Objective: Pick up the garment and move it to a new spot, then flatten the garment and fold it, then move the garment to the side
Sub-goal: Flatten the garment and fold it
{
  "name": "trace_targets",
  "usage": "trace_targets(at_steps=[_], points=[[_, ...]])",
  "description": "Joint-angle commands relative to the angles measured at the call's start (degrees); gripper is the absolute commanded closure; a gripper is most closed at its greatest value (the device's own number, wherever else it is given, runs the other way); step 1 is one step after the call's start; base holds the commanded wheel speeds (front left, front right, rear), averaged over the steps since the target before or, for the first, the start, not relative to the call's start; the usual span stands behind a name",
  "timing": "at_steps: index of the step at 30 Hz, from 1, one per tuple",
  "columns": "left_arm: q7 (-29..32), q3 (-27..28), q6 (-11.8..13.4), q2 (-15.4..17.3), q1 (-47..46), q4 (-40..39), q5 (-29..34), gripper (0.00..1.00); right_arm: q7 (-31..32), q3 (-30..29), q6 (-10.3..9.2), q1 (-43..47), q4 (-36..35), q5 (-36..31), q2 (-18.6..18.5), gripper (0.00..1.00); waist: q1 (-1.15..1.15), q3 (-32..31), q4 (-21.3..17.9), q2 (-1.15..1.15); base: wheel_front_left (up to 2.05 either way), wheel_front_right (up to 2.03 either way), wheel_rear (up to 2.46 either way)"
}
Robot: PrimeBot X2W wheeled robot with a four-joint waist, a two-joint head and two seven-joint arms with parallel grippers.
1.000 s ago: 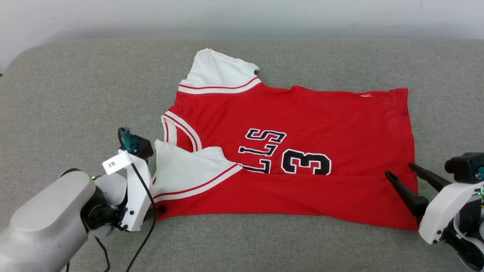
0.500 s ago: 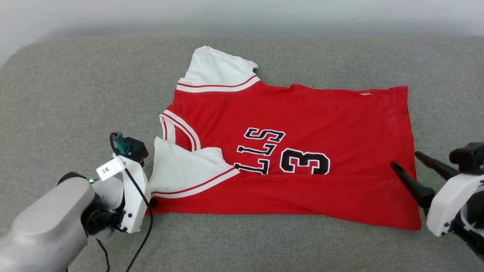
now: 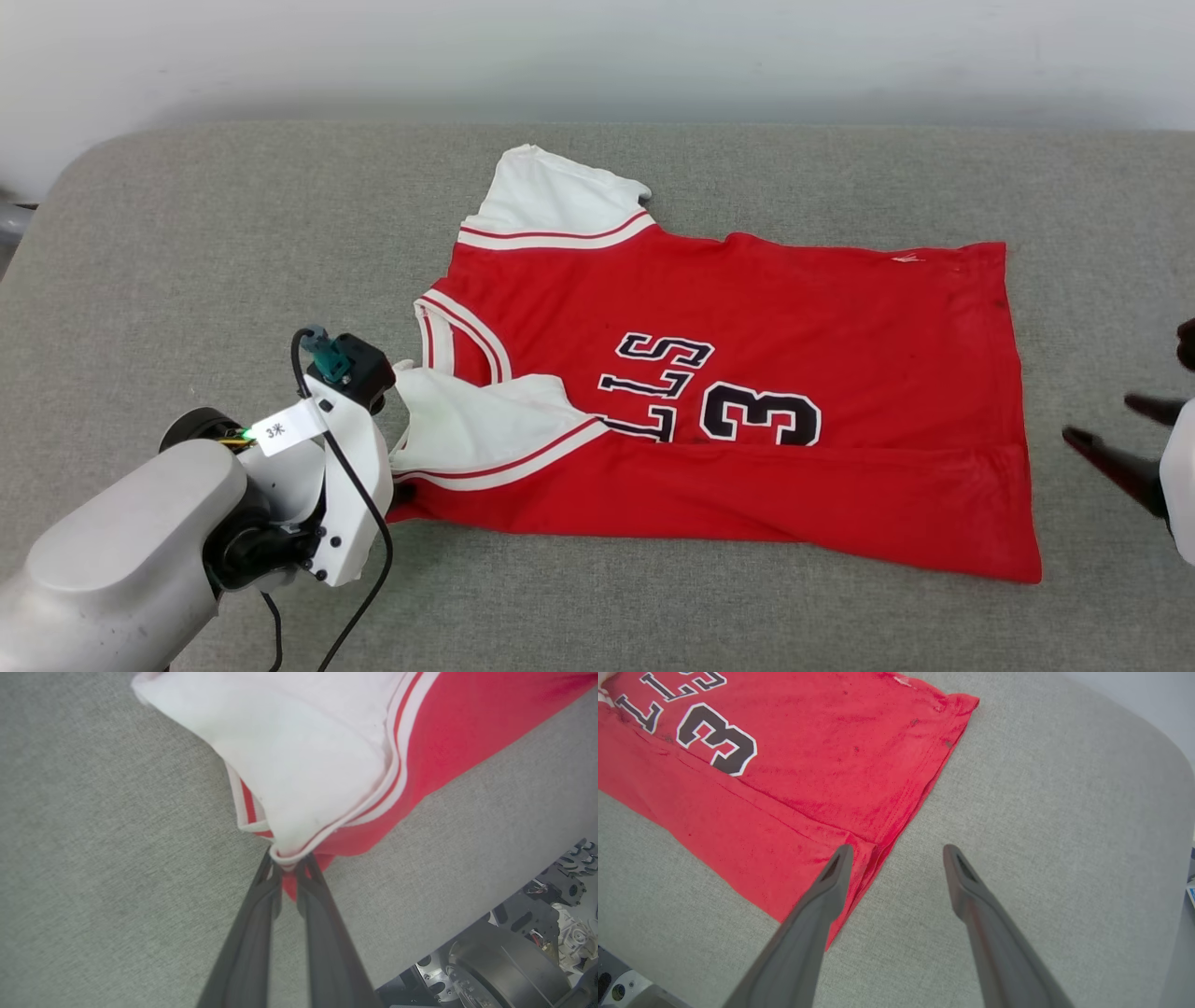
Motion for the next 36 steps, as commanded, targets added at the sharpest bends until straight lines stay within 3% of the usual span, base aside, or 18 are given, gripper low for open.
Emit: trace_targets(at_steps=[1, 5, 10, 16, 24, 25, 27, 36], points=[[-0.2, 0.2, 0.3, 0.1, 0.0, -0.2, 0.2, 1.0, 0.8, -0.1, -0.05, 1.0, -0.1, 0.3, -0.2, 0.0, 0.0, 0.1, 0.1, 0.0, 0.0, 0.0, 0.0], [-0.5, 0.1, 0.6, -0.3, -0.5, -1.1, 0.7, 1.0, 8.4, -1.3, -0.05, 2.7, -0.2, 2.0, 1.0, 0.0, 0.0, 0.7, 0.4, 0.0, 0.0, 0.0, 0.0], [-0.9, 0.0, 0.7, -0.8, -1.0, -1.0, 1.2, 1.0, 12.9, -2.1, -0.05, 5.0, 1.5, 0.8, 4.0, 0.0, 0.0, 2.1, 1.1, 0.0, 0.0, 0.0, 0.0], [-1.4, -0.1, 0.5, -1.2, -2.0, -0.3, 1.6, 1.0, 14.3, -2.9, -0.05, 5.4, 5.0, -1.1, 8.2, 0.0, 0.0, 4.1, 1.9, 0.0, 0.0, 0.0, 0.0], [-2.6, -0.7, 0.2, -2.5, -2.2, 1.5, 1.7, 1.0, 13.1, 0.2, -0.04, 7.7, 11.2, -2.1, 13.2, 0.0, 0.0, 5.3, 2.7, 0.0, 0.0, 0.0, 0.0], [-2.8, -0.8, 0.2, -2.5, -1.9, 1.8, 1.6, 1.0, 12.4, 0.4, -0.03, 7.5, 11.2, -2.1, 13.5, 0.51, 0.0, 5.2, 2.6, 0.0, 0.0, 0.0, 0.0], [-3.2, -1.0, 0.1, -2.3, -1.3, 2.3, 1.3, 1.0, 10.5, 0.3, -0.03, 6.7, 10.8, -2.0, 13.5, 1.0, 0.0, 4.7, 2.3, 0.0, 0.0, 0.0, 0.0], [-4.7, -1.1, 0.0, -0.7, 1.1, 2.6, -0.4, 1.0, 5.1, -1.5, -0.04, 6.8, 7.5, 0.3, 9.2, 1.0, 0.0, -0.2, 1.1, 0.0, 0.0, 0.0, 0.0]])
